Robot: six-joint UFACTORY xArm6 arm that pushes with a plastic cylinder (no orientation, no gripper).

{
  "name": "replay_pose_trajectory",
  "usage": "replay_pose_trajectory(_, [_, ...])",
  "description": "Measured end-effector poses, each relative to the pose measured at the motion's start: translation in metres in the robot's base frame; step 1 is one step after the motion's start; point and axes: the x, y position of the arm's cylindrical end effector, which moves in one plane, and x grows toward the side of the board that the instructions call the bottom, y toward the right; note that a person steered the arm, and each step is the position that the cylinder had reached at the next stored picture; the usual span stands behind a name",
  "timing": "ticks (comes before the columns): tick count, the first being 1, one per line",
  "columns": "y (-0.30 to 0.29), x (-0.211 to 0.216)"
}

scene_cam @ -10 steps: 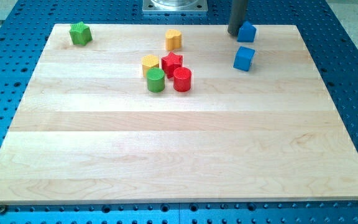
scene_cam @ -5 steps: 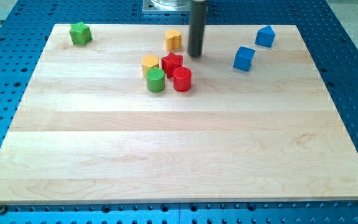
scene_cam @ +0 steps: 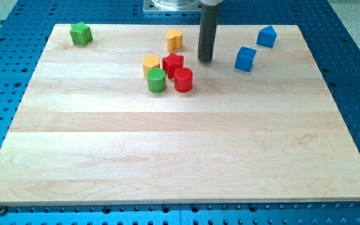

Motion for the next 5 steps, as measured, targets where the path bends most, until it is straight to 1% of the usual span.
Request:
replay_pose_trajectory(1, [0.011,0.027])
replay_pose_trajectory(4, [0.012,0.020])
replay_pose_trajectory(5, [0.020,0.039])
